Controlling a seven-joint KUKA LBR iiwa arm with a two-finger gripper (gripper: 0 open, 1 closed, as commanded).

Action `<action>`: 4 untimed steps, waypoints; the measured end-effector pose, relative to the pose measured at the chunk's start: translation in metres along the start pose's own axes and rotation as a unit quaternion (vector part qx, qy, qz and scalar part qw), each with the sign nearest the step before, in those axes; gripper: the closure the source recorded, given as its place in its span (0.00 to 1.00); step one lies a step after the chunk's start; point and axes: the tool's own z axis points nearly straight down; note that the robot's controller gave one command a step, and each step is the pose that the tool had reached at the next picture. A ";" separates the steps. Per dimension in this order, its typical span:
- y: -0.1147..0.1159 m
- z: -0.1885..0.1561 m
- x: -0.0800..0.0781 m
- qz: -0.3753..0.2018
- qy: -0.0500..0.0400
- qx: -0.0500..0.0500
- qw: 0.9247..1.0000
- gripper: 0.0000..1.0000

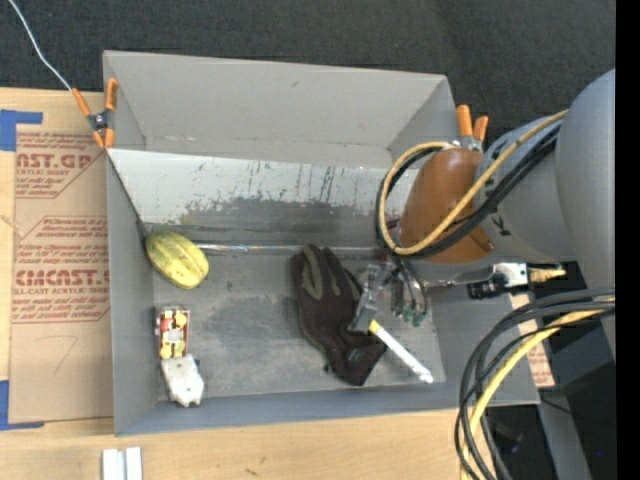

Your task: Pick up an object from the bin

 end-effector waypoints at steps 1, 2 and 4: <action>0.001 -0.001 0.004 -0.022 -0.004 0.000 1.000 1.00; 0.001 -0.001 0.004 -0.022 -0.004 0.000 1.000 1.00; 0.008 0.000 0.009 -0.040 -0.006 0.000 0.999 1.00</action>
Offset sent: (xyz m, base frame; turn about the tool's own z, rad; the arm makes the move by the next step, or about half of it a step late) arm 0.0000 0.0000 0.0000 0.0000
